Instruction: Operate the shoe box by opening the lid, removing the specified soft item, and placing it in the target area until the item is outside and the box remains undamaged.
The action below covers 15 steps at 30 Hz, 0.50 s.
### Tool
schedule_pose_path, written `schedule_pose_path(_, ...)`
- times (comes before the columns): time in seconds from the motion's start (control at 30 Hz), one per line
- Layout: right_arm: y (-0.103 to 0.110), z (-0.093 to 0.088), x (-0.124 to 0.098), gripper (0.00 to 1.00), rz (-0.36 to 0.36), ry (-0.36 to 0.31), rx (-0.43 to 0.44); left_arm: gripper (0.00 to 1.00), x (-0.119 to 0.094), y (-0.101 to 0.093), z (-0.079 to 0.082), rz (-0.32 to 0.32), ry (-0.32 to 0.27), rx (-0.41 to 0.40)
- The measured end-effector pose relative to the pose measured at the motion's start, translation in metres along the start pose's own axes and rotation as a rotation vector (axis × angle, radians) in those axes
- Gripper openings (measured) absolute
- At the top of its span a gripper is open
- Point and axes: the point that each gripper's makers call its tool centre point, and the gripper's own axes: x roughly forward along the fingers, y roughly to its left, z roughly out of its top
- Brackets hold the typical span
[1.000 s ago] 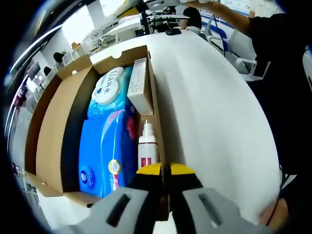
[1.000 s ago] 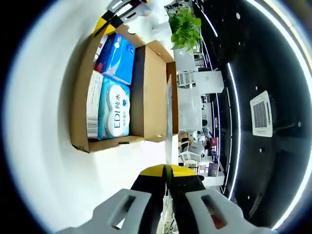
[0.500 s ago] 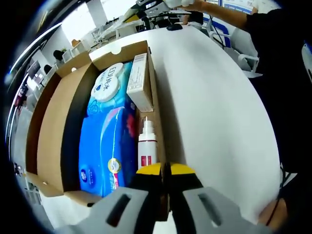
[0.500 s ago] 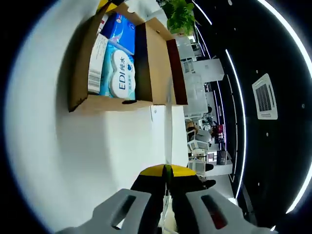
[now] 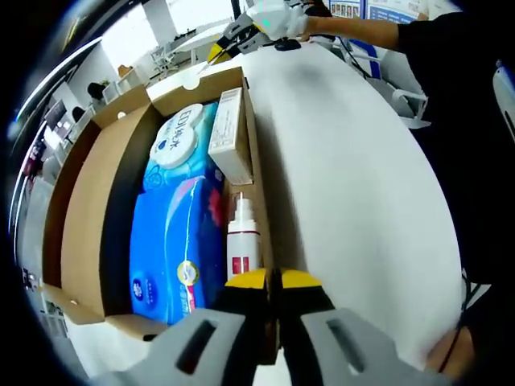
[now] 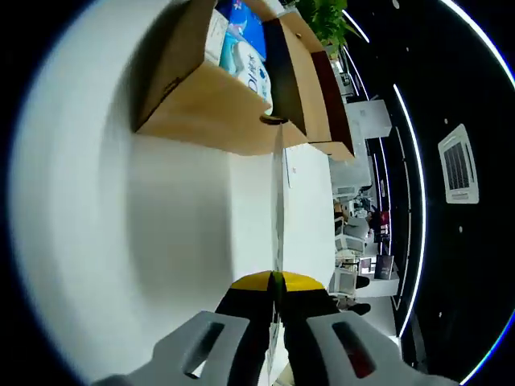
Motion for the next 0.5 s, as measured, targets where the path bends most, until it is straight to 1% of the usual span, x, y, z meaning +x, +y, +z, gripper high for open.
schedule_pose_path(0.07,0.006,-0.001,0.002,0.01,0.009,0.001,-0.009,0.02,0.0,0.0,0.0,0.0,-0.001,0.001)
schedule_pose_path(0.13,0.013,-0.006,0.005,0.01,0.026,0.019,-0.036,0.02,0.0,-0.001,-0.001,-0.002,0.0,0.001)
schedule_pose_path(0.2,0.02,-0.007,0.008,0.01,0.048,0.006,-0.023,0.02,-0.001,-0.002,-0.003,-0.005,0.0,-0.003)
schedule_pose_path(0.23,0.026,-0.006,0.01,0.01,0.075,-0.011,0.003,0.02,-0.001,-0.002,-0.003,-0.005,0.001,-0.004)
schedule_pose_path(0.27,0.028,-0.007,0.011,0.01,0.081,-0.016,0.0,0.02,-0.002,-0.002,-0.004,-0.008,0.001,-0.002)
schedule_pose_path(0.37,0.032,-0.011,0.013,0.01,0.09,-0.001,-0.011,0.02,-0.001,-0.002,-0.004,-0.007,0.003,-0.003)
schedule_pose_path(0.43,0.034,-0.011,0.014,0.01,0.096,-0.008,0.0,0.02,-0.001,-0.002,-0.004,-0.007,0.005,-0.004)
schedule_pose_path(0.5,0.041,-0.012,0.017,0.01,0.11,0.007,-0.029,0.02,-0.001,-0.002,-0.004,-0.007,0.002,-0.002)
